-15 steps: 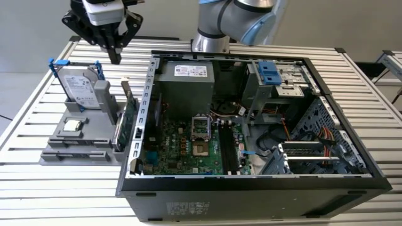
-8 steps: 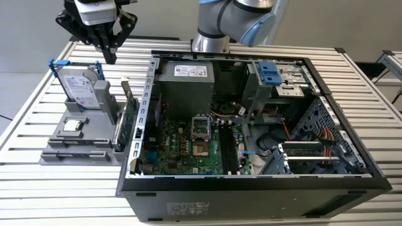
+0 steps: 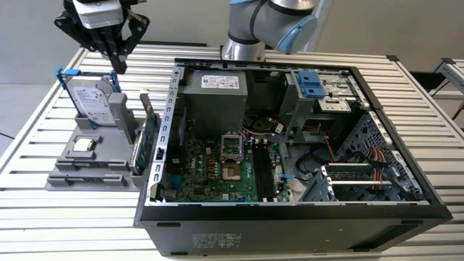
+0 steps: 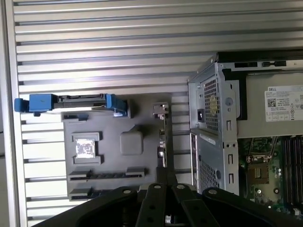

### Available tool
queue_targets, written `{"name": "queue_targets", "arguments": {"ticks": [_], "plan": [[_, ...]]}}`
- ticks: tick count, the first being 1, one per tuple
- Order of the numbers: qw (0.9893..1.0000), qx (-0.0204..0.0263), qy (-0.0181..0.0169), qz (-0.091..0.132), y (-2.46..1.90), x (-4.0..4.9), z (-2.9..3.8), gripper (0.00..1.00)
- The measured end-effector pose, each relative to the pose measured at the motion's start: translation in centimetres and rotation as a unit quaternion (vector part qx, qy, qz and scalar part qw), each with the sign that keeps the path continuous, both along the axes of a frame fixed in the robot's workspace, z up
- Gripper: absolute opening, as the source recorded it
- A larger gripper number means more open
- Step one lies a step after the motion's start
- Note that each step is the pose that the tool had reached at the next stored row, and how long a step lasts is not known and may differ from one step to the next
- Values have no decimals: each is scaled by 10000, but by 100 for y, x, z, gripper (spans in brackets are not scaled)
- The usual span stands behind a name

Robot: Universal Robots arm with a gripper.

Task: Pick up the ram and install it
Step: 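Reach for the ram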

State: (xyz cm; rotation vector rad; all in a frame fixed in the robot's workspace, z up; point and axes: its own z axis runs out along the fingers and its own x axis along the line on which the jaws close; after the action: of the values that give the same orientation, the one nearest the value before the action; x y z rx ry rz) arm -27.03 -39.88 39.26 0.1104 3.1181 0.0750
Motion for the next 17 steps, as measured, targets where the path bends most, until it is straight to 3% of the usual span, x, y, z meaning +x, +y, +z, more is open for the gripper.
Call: {"name": "queue_targets", "arguments": {"ticks": [16, 17], "plan": [[10000, 0, 0, 0, 0, -278, 0, 0], [10000, 0, 0, 0, 0, -331, 0, 0]]}}
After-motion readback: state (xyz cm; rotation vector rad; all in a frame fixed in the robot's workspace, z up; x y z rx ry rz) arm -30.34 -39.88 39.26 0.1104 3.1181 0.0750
